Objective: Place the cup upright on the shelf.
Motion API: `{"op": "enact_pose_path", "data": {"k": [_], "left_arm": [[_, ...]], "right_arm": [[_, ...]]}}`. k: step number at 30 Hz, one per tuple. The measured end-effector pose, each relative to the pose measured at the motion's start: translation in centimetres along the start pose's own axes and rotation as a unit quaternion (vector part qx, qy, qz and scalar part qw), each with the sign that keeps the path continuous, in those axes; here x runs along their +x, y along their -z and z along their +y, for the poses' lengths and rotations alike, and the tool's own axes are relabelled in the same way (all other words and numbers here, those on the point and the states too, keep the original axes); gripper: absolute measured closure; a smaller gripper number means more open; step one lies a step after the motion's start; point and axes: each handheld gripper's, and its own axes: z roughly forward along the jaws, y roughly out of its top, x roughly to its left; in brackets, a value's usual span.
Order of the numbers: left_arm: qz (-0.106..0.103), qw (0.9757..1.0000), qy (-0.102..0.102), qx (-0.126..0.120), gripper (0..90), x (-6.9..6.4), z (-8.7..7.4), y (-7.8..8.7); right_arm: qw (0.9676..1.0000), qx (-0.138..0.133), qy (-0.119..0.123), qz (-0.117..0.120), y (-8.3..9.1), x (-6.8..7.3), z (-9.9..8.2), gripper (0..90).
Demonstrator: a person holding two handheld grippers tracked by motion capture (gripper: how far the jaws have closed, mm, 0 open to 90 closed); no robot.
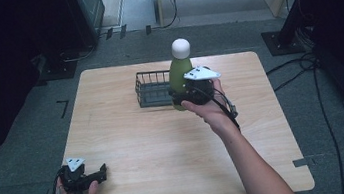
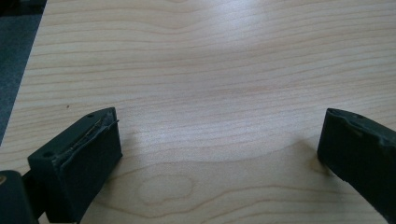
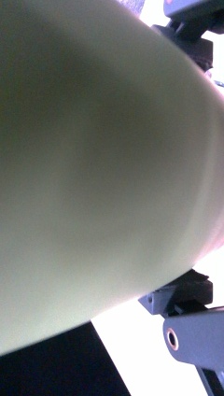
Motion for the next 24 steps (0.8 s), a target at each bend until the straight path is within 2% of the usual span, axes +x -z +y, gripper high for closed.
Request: {"op": "enact_pose_path", "data": {"k": [24], "left_arm": [[-0.001, 1.0, 0.0, 0.0, 0.0, 0.0, 0.0, 0.0]], "right_arm": [[0.9989, -0.002, -0.018, -0.043, -2.3, -2.9, 2.8, 20.0]]}}
